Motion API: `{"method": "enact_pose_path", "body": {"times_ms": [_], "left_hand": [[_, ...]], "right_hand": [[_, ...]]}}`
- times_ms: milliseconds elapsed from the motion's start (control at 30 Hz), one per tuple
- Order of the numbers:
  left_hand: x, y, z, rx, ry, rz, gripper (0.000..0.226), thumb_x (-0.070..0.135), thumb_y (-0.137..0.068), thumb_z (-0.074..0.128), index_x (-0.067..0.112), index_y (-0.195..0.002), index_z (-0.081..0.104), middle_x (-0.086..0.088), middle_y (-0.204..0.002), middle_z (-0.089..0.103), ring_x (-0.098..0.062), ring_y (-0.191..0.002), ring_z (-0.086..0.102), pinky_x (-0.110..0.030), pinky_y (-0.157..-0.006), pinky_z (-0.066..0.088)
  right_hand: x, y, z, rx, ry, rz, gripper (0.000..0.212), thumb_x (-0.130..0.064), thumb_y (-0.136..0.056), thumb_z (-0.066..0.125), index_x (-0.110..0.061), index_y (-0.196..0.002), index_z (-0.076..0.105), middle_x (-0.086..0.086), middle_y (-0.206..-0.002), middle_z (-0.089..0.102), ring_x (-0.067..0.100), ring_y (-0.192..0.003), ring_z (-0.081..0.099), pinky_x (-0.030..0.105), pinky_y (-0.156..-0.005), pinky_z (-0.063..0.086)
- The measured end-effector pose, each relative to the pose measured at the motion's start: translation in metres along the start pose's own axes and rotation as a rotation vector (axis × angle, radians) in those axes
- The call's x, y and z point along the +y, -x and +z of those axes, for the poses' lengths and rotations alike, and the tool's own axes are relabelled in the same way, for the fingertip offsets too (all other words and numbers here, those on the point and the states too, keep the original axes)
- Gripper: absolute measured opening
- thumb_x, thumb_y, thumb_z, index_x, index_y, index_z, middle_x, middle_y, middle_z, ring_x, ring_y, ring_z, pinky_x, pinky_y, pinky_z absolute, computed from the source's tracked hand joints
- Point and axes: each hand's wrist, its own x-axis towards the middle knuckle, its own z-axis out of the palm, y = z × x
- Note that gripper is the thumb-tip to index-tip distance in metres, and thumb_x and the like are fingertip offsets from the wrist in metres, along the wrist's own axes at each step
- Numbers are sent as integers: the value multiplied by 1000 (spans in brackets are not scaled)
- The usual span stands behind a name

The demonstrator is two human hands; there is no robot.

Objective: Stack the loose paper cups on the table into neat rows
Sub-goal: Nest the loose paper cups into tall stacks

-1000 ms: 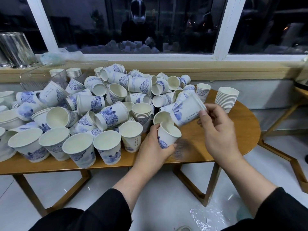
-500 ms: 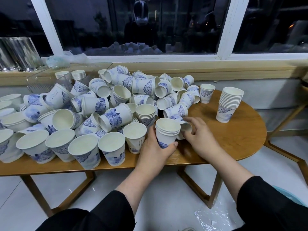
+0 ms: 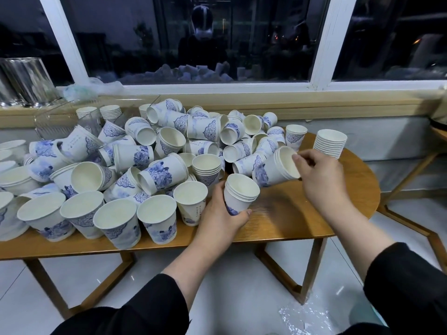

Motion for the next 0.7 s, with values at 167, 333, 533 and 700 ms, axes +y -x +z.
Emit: {"method": "enact_pose_path", "body": {"times_ms": [167,333,533,700], "left_hand": [[5,-10,6,-44,21,-6,70,25,-80,81,25,-136,40,7,-131,57,-11,-117,53,-20,-94,37],[8,-20,8,-80,13,23,73,25,-79,82,27,-138,39,9,-133,56,-8,-120,53,-18,-96,38],[7,-21,11,-88,5,25,71,37,-76,84,30,-132,41,12,-132,60,-7,-118,57,-19,-92,41],[6,-25,15,-65,-18,17,64,37,-77,82,28,-125,42,10,-124,64,-14,-115,60,-24,-82,43]], "right_hand": [[-28,-13,-25,-84,-106,-14,14,-23,-95,63,-13,-89,72,-3,-65,62,-1,-47,52,14,-47,35],[-45,-16,-24,-245,20,-95,14,-27,-93,65,-22,-81,70,-10,-61,60,3,-54,51,23,-55,37],[-41,-22,-6,-265,74,-81,21,-28,-93,63,-13,-83,75,-8,-55,56,9,-54,50,25,-53,36],[-46,-20,10,-349,210,-176,28,-33,-95,59,-13,-80,73,0,-67,65,22,-71,59,34,-65,44]]}}
